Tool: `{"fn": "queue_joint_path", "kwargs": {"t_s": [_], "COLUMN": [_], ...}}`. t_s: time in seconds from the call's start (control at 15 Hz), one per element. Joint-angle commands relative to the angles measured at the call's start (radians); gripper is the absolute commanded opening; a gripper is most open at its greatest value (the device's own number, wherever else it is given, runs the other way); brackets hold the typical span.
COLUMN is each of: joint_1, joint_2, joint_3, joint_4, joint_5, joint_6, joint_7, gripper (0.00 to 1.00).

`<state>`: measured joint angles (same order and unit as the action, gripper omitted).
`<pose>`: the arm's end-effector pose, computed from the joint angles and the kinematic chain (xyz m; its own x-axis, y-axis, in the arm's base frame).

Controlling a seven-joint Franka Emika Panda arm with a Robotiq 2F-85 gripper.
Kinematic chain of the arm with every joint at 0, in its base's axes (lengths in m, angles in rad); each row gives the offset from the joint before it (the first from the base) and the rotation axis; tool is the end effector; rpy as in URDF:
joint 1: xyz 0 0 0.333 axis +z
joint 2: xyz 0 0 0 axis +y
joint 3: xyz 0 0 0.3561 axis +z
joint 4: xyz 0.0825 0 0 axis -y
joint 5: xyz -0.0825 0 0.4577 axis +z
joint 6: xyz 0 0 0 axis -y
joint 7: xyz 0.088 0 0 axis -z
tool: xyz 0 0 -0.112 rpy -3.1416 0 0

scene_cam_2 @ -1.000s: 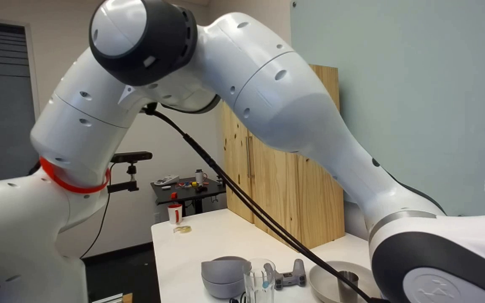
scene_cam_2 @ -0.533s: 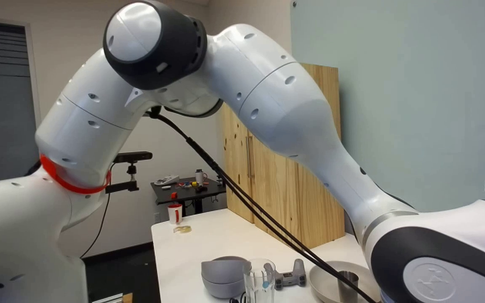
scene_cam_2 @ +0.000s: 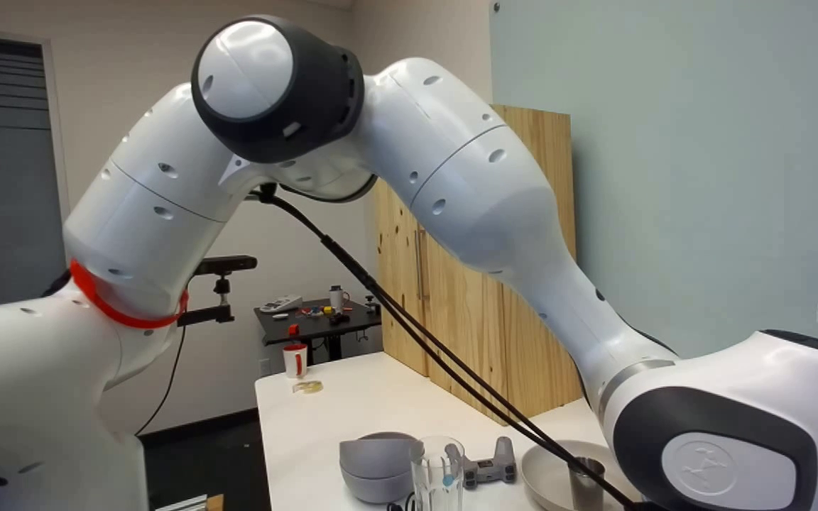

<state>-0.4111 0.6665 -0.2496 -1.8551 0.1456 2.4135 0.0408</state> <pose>0.5543 -0.4233 0.1293 0.7142 -0.6957 -0.0770 -0.6923 -0.7183 0.0692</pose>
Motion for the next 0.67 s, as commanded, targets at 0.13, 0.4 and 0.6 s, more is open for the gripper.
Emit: {"fn": "queue_joint_path", "kwargs": {"t_s": [0.13, 0.4, 0.6], "joint_1": [-0.008, -0.04, -0.096], "joint_2": [0.04, 0.07, 0.067], "joint_3": [0.021, 0.065, 0.137], "joint_4": [-0.008, -0.004, -0.005], "joint_5": [0.02, 0.068, 0.111], "joint_6": [0.201, 0.372, 0.391], "joint_7": [-0.014, -0.02, -0.062], "gripper": [1.0, 1.0, 1.0]}}
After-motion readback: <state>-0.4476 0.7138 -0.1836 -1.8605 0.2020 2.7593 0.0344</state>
